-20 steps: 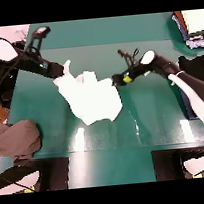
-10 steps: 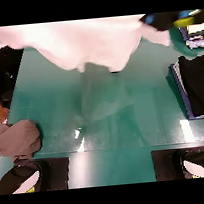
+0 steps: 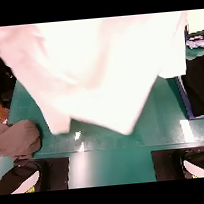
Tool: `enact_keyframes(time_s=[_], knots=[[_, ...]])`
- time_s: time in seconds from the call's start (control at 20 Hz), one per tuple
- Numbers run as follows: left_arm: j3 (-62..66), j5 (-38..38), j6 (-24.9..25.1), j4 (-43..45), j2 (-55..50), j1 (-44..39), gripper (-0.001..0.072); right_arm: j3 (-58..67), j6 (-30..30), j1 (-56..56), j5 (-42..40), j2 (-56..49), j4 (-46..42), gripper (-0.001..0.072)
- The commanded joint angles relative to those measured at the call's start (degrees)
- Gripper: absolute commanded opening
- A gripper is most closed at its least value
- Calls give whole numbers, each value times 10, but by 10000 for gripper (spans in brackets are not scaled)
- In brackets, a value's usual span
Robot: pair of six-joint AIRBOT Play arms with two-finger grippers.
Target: Fold the shirts.
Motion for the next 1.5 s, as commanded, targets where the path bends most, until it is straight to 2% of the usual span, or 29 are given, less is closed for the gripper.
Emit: enact_keyframes(time_s=[0.0,0.25,0.35,0.45,0.6,0.7,0.75,0.8,0.85,0.95,1.1,1.3,1.45], knots=[[-63,-39,0,24,-89,0,22,2,22,-9,35,-82,-8,17],[-151,-28,11,-52,-292,-1,22,2,3,-39,59,-310,-3,17],[-160,9,48,-82,-370,-1,23,2,-10,-45,32,-381,-2,17],[-160,58,47,-75,-418,3,22,2,-9,-49,5,-430,-1,18],[-160,129,46,-74,-434,15,23,2,-9,-52,-27,-457,-1,19],[-158,132,44,-77,-434,20,31,2,-9,-52,-38,-456,3,22],[-158,124,44,-76,-433,21,217,2,-9,-52,-37,-455,15,76],[-156,112,44,-76,-432,22,464,2,-9,-56,-36,-453,27,255],[-147,90,44,-77,-432,26,501,2,-9,-62,-35,-449,45,357],[-116,15,49,-75,-426,47,500,2,-23,-82,-14,-431,96,356],[-115,-71,69,-76,-386,101,500,-8,-60,-118,73,-382,135,356],[-237,-93,82,-76,-302,158,501,-152,-74,-158,71,-254,135,356],[-364,-86,101,-82,-264,166,500,-269,-74,-184,59,-169,135,356]])
